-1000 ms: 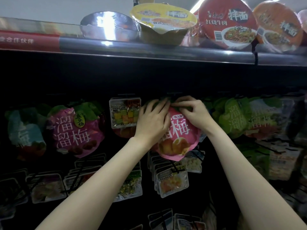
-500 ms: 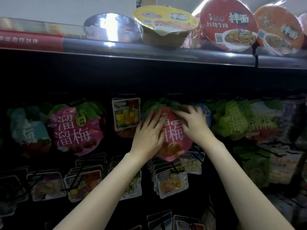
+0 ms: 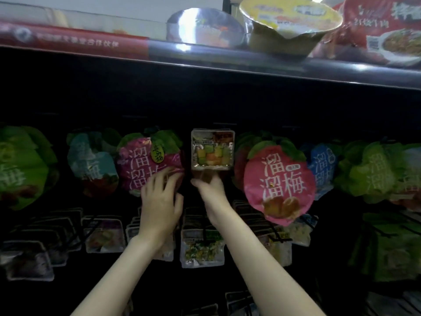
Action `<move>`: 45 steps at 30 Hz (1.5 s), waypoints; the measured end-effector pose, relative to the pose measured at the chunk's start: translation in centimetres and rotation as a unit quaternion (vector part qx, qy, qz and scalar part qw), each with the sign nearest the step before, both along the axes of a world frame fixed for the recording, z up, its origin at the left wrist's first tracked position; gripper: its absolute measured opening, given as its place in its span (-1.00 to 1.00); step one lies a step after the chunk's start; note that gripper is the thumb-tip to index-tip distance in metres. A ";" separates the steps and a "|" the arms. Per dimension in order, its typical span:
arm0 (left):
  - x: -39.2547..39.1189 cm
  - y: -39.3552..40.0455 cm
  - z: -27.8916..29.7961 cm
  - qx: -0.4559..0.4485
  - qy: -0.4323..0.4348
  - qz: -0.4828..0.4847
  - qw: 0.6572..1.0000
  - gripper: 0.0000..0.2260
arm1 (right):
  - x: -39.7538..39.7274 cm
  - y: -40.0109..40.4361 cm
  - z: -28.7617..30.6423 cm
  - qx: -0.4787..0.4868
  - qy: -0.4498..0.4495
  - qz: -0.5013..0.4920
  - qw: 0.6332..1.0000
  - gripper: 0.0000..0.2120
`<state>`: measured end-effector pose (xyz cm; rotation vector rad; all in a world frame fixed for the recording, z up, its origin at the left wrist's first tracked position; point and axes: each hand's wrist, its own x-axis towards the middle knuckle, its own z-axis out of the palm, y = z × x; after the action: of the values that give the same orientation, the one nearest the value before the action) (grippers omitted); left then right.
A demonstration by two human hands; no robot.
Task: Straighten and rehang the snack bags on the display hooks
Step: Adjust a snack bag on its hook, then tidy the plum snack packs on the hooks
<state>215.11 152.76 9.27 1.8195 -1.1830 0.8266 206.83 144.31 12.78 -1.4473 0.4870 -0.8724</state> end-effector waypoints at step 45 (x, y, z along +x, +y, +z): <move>-2.4 5.4 4.1 -0.048 0.434 -0.394 0.809 -0.77 | -9.5 4.9 -2.7 0.128 -0.165 0.050 0.977 -0.66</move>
<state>212.70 158.21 13.36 1.1638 -1.0573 -0.4070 197.33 149.16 10.04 -1.0572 0.2617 -0.9133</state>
